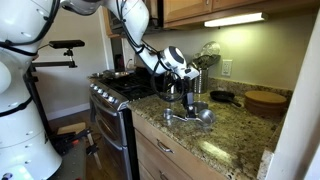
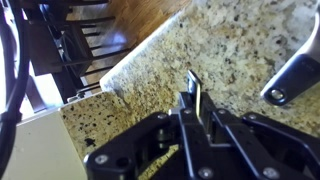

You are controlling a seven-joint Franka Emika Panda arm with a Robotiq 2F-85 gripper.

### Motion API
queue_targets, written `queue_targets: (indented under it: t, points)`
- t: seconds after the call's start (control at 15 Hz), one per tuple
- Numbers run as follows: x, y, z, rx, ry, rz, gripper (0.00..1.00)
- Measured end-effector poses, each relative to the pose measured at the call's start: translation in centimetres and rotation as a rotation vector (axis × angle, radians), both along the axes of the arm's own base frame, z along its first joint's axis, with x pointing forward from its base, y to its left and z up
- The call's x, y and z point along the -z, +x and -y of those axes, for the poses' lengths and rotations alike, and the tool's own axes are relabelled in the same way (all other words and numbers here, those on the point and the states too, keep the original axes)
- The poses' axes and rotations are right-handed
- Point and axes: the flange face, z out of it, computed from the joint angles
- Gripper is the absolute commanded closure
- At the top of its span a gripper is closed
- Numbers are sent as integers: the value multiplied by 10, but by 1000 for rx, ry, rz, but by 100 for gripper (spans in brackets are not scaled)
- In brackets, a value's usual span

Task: Unstack the cups

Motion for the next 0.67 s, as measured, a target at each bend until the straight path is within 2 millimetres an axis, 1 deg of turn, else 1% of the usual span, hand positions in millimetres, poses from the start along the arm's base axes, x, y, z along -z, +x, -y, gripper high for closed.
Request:
queue_targets:
  t: [0.53,0.67]
  points:
    - [-2,1,0,-6,-1,0,5]
    - [-4,2,0,-7,0,5,0]
